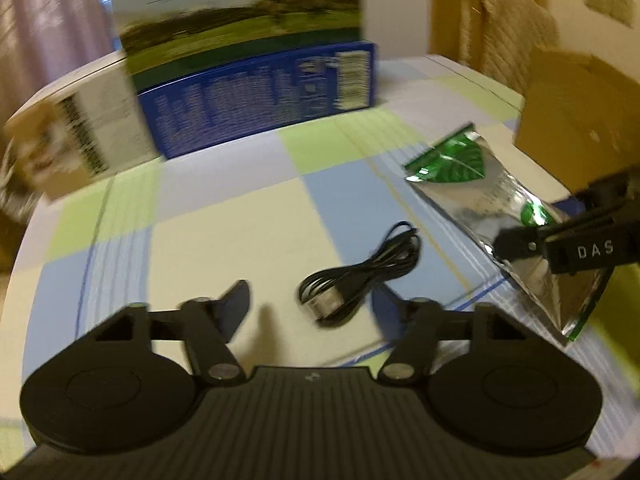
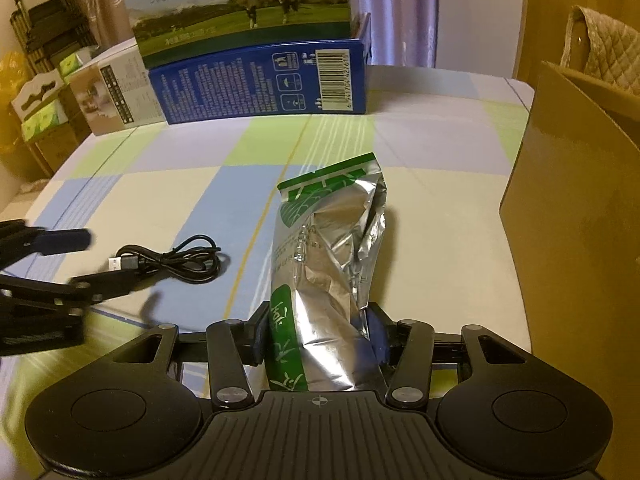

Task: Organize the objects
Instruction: 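Grasp the black USB cable with the left tool while the right tool holds the bag, then carry the cable and silver bag to the cardboard box in both tools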

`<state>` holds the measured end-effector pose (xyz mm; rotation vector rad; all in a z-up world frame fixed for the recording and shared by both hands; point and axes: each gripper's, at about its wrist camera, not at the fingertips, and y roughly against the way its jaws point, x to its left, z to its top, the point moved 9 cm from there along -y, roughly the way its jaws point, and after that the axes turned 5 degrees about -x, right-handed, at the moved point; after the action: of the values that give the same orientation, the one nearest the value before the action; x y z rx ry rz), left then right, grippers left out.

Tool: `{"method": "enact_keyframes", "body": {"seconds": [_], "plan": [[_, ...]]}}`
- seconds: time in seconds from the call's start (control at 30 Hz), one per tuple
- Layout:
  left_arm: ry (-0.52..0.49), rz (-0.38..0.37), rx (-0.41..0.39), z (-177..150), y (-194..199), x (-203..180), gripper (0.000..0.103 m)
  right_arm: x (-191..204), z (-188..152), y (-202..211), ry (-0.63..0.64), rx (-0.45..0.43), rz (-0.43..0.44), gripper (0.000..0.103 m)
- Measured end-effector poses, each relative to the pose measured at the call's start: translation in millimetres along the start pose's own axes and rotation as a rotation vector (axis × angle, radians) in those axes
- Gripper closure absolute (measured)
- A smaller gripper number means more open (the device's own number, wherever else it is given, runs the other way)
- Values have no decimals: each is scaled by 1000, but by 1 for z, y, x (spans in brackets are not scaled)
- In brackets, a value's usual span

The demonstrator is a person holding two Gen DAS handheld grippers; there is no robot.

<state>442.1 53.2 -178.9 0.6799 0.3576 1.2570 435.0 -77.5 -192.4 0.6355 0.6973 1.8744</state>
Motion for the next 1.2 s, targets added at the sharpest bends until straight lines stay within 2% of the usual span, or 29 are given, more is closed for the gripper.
{"method": "enact_keyframes", "body": {"seconds": [0.03, 0.13, 0.23, 0.3, 0.37, 0.4, 0.47, 0.67, 0.8, 1.03, 1.2], "plan": [[-32, -14, -5, 3, -3, -6, 58, -1, 0, 0, -6, 1, 3, 57], [-110, -47, -18, 9, -11, -19, 58, -2, 0, 0, -7, 3, 7, 57], [-161, -76, 8, 4, -22, -26, 58, -2, 1, 0, -10, 5, 9, 57], [-114, -91, 13, 4, -23, -22, 62, -1, 1, -1, -9, 6, 9, 57], [-13, -103, 43, 3, -24, -18, 75, 0, 1, -1, -9, 6, 13, 57], [17, -112, 53, 1, -22, -17, 77, 0, 1, -1, -11, 7, 14, 57], [36, -109, 69, -1, -19, -19, 83, 1, 1, -1, -11, 8, 15, 57], [99, -45, 137, -14, 3, -19, 86, 8, -8, 7, 0, 29, 34, 57], [169, -42, 171, -33, 27, -27, 86, 22, -24, 19, 22, 58, 65, 58], [232, -28, 175, -63, 76, -56, 86, 49, -70, 60, 44, 103, 99, 58], [268, -11, 159, -88, 111, -71, 84, 51, -105, 97, 36, 108, 92, 58]]}}
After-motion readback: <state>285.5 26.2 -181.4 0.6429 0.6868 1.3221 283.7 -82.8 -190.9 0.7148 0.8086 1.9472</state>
